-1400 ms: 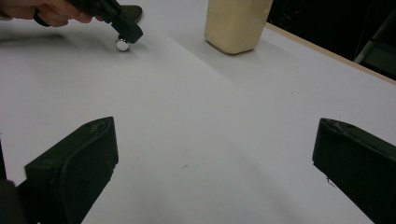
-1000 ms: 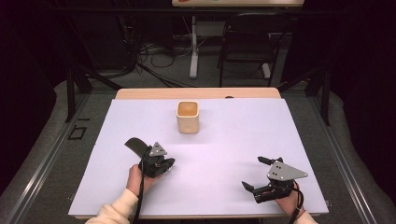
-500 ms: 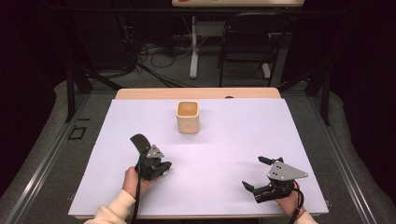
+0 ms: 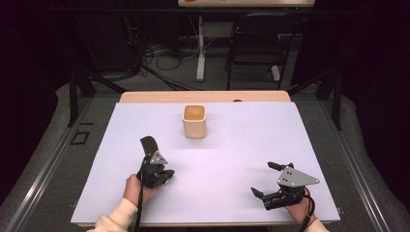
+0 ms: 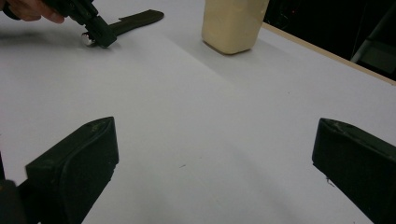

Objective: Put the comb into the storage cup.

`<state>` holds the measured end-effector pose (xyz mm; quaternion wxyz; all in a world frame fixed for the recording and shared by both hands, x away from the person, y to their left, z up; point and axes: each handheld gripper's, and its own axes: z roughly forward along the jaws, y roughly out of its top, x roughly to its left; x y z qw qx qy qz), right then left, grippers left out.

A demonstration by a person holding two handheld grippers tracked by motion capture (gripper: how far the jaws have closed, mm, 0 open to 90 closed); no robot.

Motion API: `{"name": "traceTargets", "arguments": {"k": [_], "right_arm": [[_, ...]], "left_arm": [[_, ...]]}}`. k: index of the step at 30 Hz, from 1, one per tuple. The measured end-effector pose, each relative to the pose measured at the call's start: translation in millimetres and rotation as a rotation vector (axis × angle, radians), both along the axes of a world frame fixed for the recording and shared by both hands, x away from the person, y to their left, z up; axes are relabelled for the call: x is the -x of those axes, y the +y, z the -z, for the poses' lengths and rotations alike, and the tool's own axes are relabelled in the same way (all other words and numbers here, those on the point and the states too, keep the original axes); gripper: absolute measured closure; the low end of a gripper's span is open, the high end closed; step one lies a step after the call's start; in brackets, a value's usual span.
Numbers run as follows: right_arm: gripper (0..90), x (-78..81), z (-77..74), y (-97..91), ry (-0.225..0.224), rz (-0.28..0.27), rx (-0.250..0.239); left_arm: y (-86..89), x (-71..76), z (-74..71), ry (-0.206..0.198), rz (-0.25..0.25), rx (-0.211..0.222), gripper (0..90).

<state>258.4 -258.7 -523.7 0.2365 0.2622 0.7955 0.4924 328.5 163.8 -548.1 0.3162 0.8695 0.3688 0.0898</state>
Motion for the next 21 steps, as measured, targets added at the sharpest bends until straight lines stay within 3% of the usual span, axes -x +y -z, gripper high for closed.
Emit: {"name": "traceTargets", "arguments": {"k": [9, 21], "right_arm": [[0.1, -0.2, -0.1, -0.5, 0.0, 0.003, 0.001], [0.1, -0.4, -0.1, -0.7, 0.003, 0.008, -0.001]], "left_arm": [[4.5, 0.5, -1.7, 0.008, -0.002, 0.009, 89.9], [11.4, -0.5, -1.9, 0.025, -0.02, -0.016, 90.0]]}}
